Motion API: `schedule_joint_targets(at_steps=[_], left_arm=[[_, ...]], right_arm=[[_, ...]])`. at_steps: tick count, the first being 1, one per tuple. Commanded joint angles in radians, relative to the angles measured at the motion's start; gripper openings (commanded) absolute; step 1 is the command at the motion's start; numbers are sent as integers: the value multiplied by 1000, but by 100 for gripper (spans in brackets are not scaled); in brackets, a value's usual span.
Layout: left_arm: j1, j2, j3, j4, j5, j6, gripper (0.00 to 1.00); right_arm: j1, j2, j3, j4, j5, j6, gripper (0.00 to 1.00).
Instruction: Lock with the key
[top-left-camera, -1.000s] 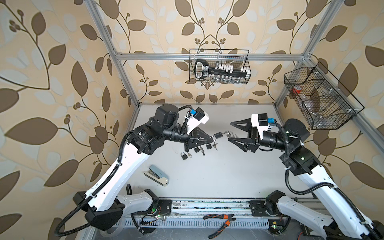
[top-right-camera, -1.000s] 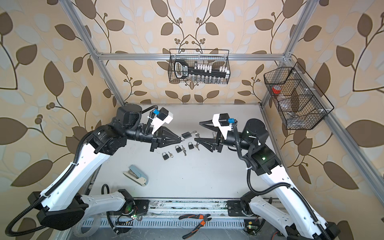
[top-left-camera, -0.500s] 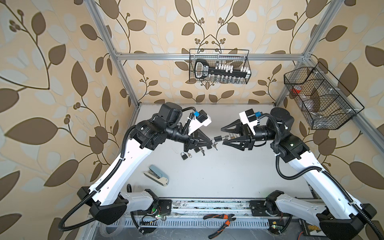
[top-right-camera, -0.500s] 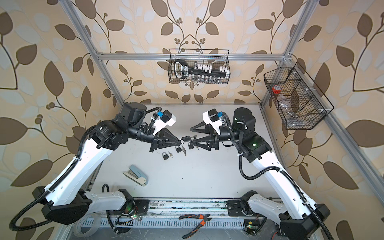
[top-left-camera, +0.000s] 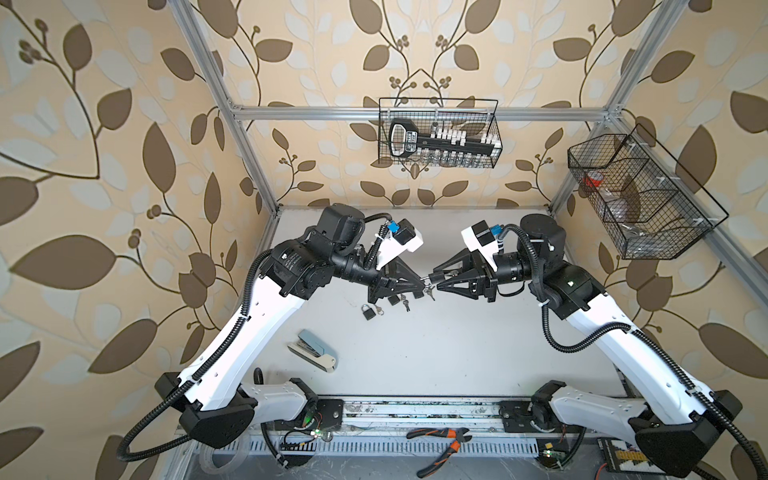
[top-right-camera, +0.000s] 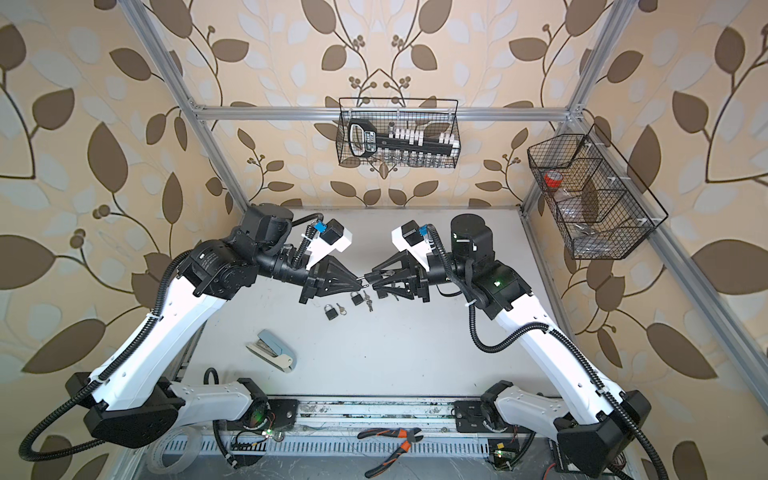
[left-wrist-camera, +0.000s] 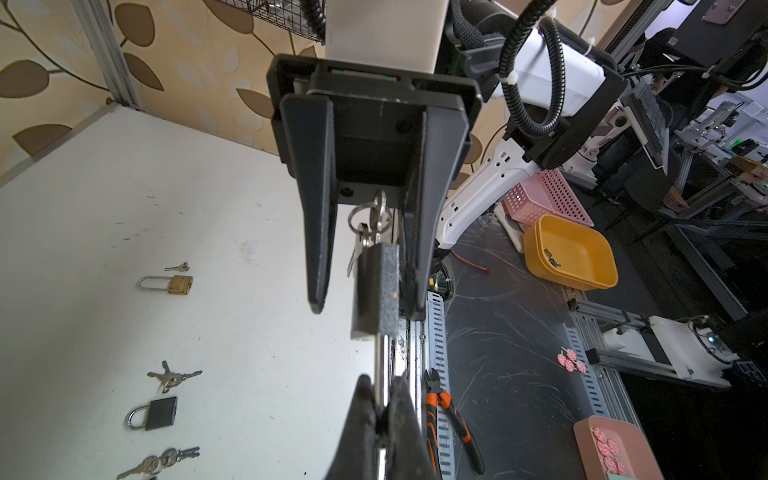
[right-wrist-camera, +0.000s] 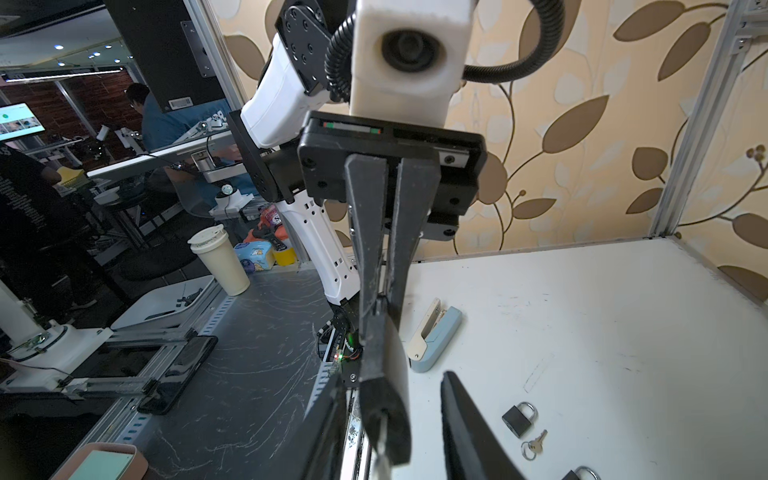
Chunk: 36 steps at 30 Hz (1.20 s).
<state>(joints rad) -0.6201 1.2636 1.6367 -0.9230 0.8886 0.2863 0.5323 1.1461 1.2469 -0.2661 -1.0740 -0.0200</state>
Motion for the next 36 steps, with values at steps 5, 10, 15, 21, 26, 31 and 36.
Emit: schedule_joint_targets(at_steps=[5, 10, 15, 21, 26, 31, 36], left_arm=[[6, 4, 45, 11, 53, 14, 0], [6, -1, 41, 16, 52, 15, 0], [6, -4, 37, 19, 48, 16, 0], [6, -8, 36, 25, 40, 15, 0], [6, -26, 29, 58, 25, -9, 0], [6, -96, -30, 244, 23, -139, 59], [7, -246, -229, 566, -146, -318, 59]], right_arm=[[20, 0, 29, 20, -14, 2, 37], [19, -25, 16, 22, 54, -12, 32], [17, -37, 17, 21, 63, -13, 26], [17, -26, 15, 11, 33, -12, 16], [17, -25, 15, 7, 28, -11, 0], [17, -74, -47, 231, 55, 134, 0], [17, -157, -212, 647, 184, 439, 0]])
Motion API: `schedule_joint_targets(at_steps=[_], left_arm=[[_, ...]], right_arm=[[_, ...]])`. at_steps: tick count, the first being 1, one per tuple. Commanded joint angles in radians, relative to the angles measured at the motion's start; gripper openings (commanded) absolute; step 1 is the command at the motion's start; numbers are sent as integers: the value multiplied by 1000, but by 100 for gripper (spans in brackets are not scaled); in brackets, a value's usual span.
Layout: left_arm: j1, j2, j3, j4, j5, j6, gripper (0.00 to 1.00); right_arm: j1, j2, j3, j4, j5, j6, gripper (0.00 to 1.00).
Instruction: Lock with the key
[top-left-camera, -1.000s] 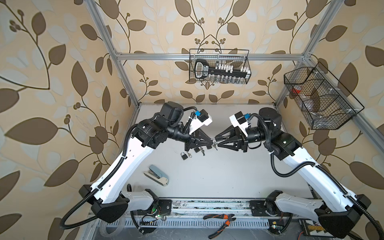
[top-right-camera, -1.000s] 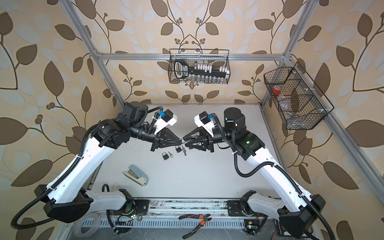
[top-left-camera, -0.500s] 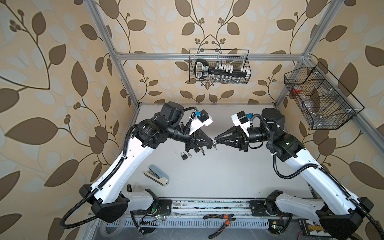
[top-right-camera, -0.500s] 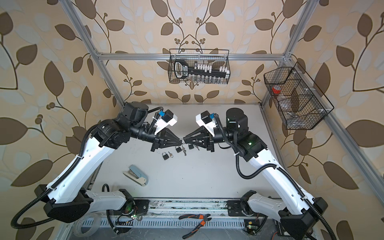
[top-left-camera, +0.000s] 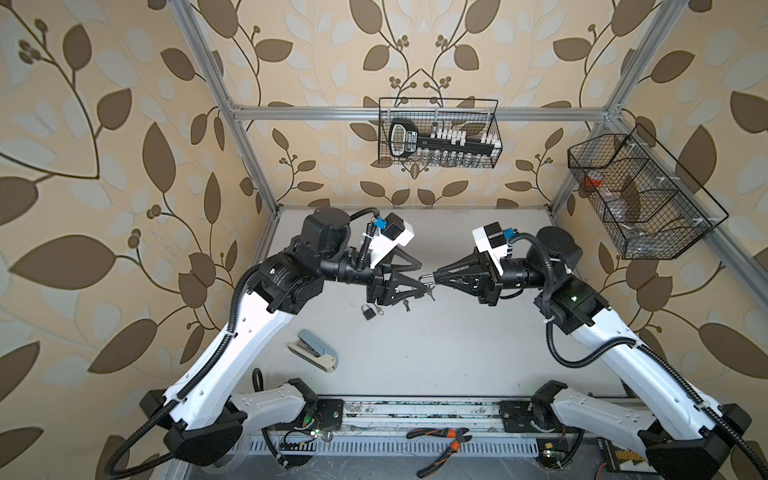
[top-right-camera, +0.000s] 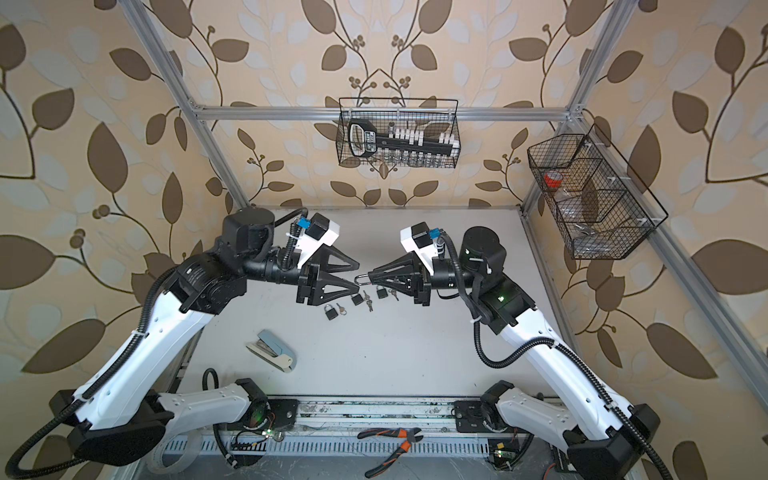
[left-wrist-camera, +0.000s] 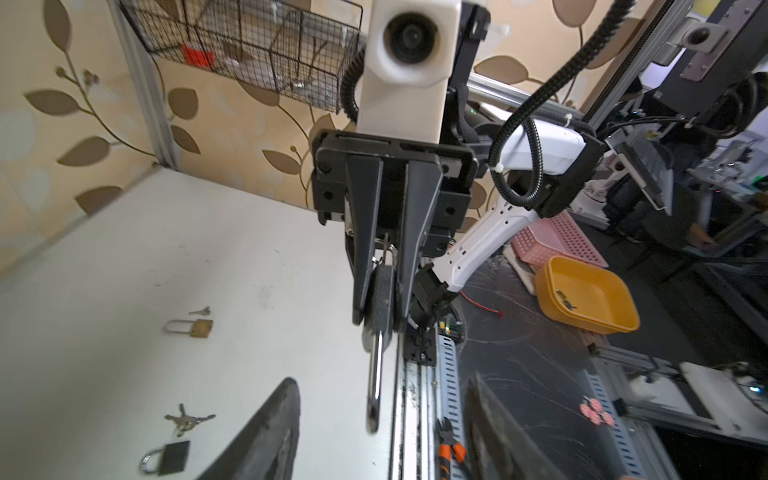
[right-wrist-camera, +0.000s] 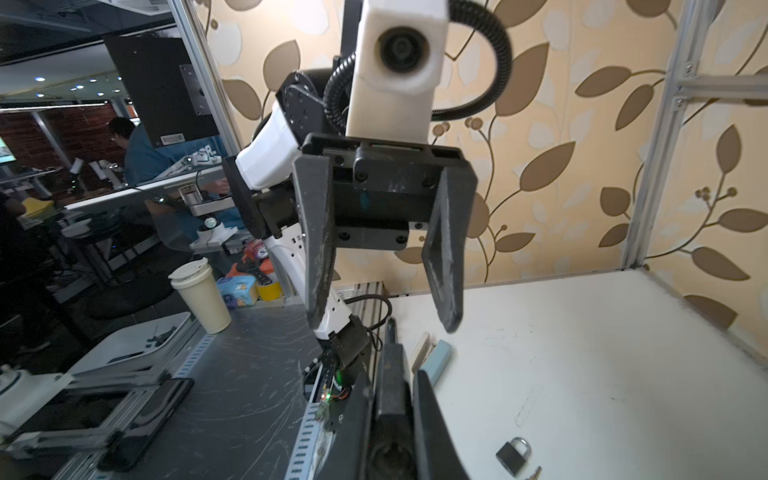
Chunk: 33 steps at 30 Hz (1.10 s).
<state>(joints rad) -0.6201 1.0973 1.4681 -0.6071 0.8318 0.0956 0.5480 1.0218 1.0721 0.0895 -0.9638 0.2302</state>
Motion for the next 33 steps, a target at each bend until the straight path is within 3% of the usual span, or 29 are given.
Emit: schedule_joint_targets(at_steps=[1, 5, 12, 20, 24, 33], left_arm=[[8, -99, -91, 298, -111, -163, 59], [17, -106, -122, 375, -102, -255, 62], [31, -39, -98, 421, 68, -300, 58], [31, -26, -98, 416, 79, -286, 48], [31, -37, -104, 429, 68, -286, 47], [31, -45, -107, 411, 50, -274, 32]], right_arm=[[2, -35, -52, 333, 87, 223, 0], [1, -25, -65, 399, 112, 280, 0], [3, -2, -67, 459, 82, 312, 0], [6, 12, -66, 426, 62, 297, 0], [6, 11, -60, 371, 75, 263, 0], [12, 14, -58, 367, 73, 262, 0]])
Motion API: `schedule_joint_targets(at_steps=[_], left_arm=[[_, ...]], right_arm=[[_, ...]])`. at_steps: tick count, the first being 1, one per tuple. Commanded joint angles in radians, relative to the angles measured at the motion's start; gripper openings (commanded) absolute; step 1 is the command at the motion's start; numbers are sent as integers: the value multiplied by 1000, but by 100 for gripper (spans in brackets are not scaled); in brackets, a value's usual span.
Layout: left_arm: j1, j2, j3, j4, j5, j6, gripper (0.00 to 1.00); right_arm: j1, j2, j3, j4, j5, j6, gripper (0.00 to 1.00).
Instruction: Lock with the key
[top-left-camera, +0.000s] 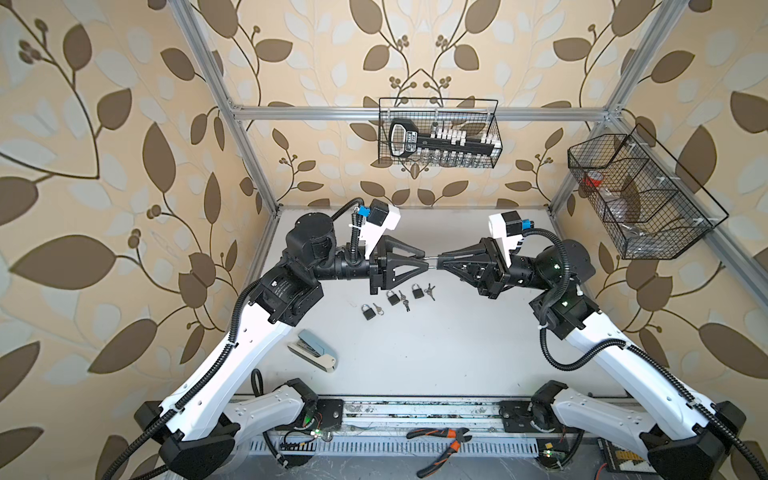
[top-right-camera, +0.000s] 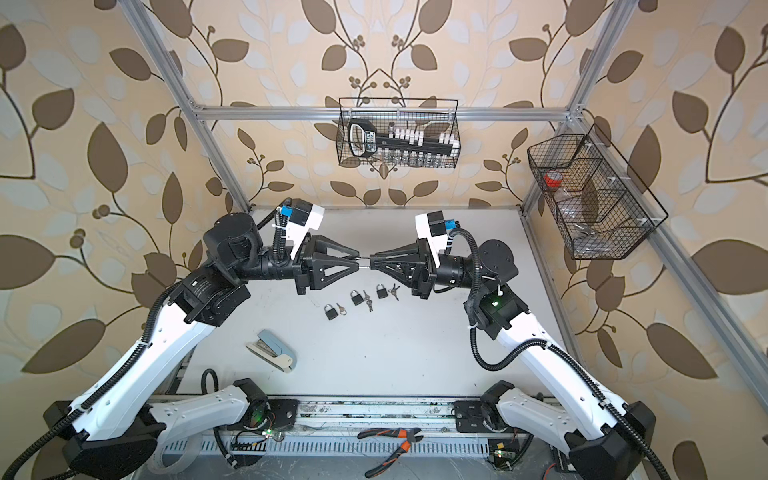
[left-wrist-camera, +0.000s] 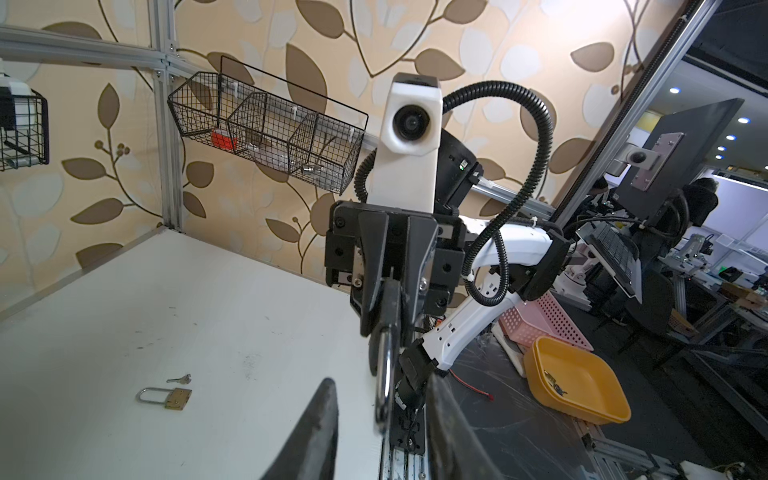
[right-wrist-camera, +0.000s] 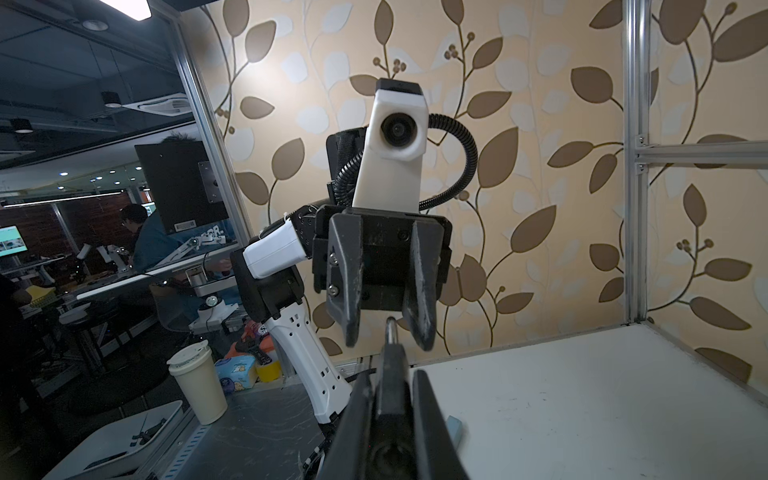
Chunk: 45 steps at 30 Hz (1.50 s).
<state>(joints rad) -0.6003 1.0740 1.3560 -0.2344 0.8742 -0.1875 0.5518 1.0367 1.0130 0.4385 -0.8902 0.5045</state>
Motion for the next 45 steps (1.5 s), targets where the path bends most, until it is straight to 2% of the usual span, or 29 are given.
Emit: schedule_joint_targets(at_steps=[1, 7, 16, 23, 25, 29, 32, 34, 37, 40, 45], left_arm=[[11, -20, 4, 37, 8, 8, 31], [11, -14, 3, 33, 12, 9, 25], [10, -13, 0, 32, 17, 6, 0], [11, -13, -1, 32, 20, 6, 0], [11, -14, 1, 32, 26, 7, 14], [10, -13, -4, 36, 25, 5, 18], [10, -13, -7, 38, 26, 2, 15], [10, -13, -7, 38, 26, 3, 9], [10, -14, -8, 38, 25, 3, 9], [10, -14, -7, 38, 24, 2, 0], [11, -16, 1, 30, 22, 13, 0]], right_arm=[[10, -2, 0, 22, 3, -11, 0], [13, -3, 1, 25, 3, -6, 0], [18, -8, -1, 29, 8, -6, 0], [19, -13, -7, 37, 25, -4, 0], [19, -19, -12, 44, 37, -4, 0], [19, -24, -14, 56, 43, 0, 0], [19, -23, -15, 66, 41, 8, 0], [19, -21, -17, 68, 37, 11, 0], [21, -23, -20, 73, 40, 14, 0], [20, -18, -20, 71, 37, 16, 0], [21, -11, -22, 51, 27, 13, 0]])
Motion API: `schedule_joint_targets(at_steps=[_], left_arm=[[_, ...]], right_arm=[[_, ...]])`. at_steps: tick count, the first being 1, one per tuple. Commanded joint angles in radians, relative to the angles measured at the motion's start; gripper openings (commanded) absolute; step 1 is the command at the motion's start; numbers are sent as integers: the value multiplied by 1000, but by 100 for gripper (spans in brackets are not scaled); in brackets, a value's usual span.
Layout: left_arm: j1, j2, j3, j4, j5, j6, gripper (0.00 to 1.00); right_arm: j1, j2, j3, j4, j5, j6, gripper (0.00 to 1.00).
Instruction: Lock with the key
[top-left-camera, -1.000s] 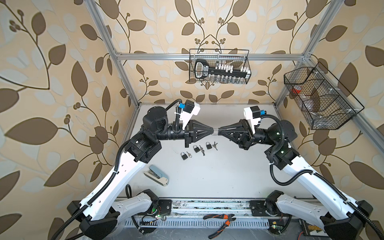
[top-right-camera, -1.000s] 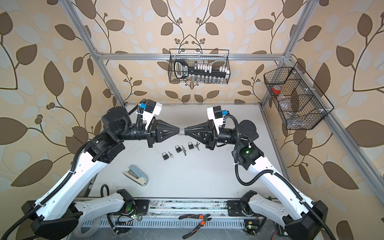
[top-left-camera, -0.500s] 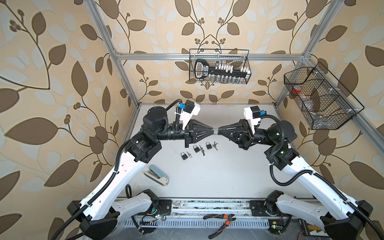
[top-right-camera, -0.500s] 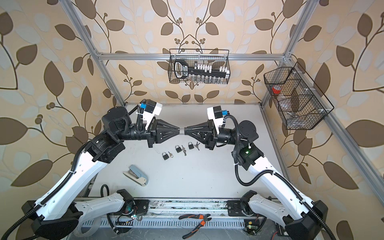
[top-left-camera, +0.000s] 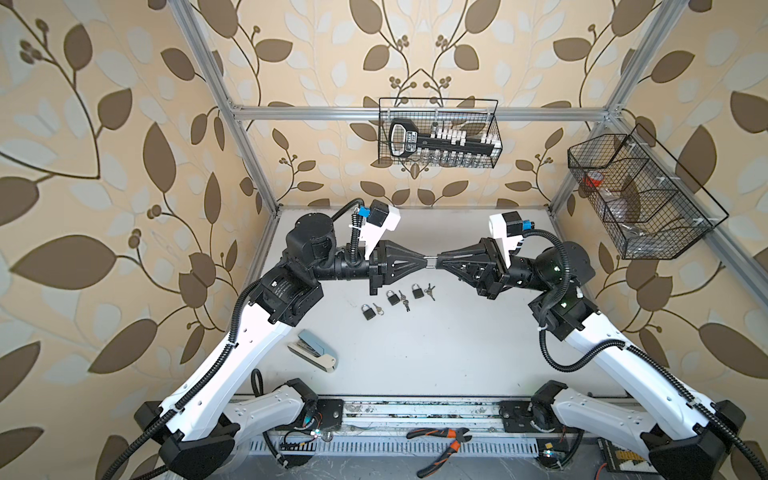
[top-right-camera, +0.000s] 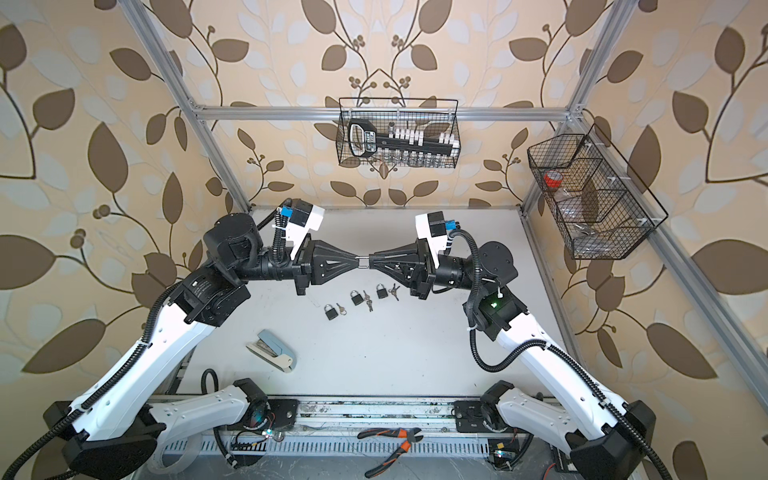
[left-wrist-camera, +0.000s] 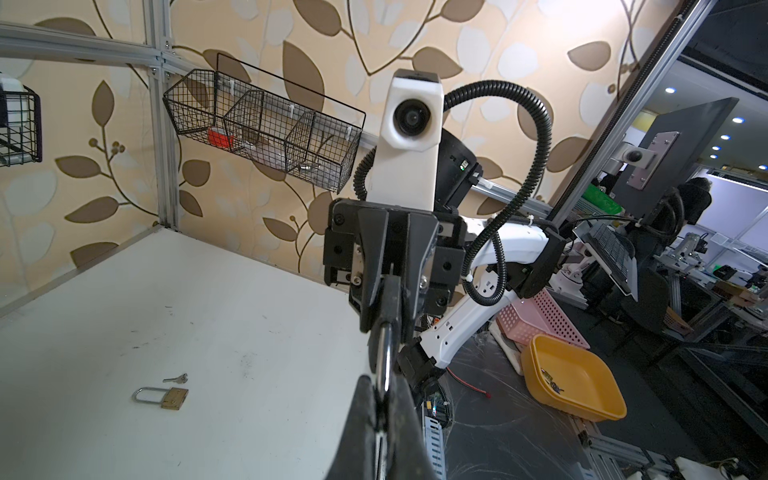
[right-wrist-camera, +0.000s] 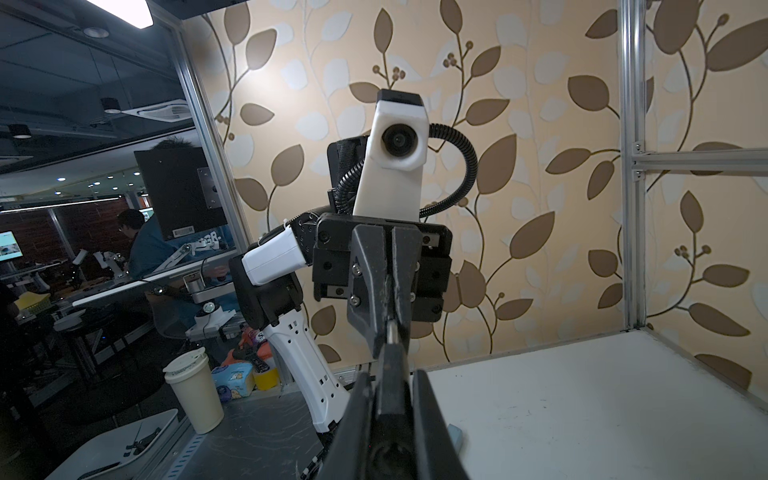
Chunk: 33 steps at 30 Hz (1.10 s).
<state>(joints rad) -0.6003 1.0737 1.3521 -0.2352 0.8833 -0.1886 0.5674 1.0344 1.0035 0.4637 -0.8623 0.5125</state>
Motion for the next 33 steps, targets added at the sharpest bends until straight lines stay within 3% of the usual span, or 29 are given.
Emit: schedule_joint_targets(at_steps=[1, 5, 11, 21, 29, 33], left_arm=[[11, -15, 8, 23, 13, 21, 0], [10, -13, 19, 5, 21, 33, 0], [5, 17, 27, 27, 77, 11, 0], [-98, 90, 20, 29, 65, 25, 0], [-98, 66, 7, 25, 28, 24, 0], [-96, 38, 18, -28, -1, 59, 0]], right_arm=[[5, -3, -5, 7, -11, 0, 0], [6, 15, 23, -95, -57, -40, 0], [19, 21, 11, -94, -36, -51, 0], [109, 107, 73, -96, -8, -91, 0], [91, 37, 21, -111, 91, -126, 0], [33, 5, 17, -151, 71, -144, 0]])
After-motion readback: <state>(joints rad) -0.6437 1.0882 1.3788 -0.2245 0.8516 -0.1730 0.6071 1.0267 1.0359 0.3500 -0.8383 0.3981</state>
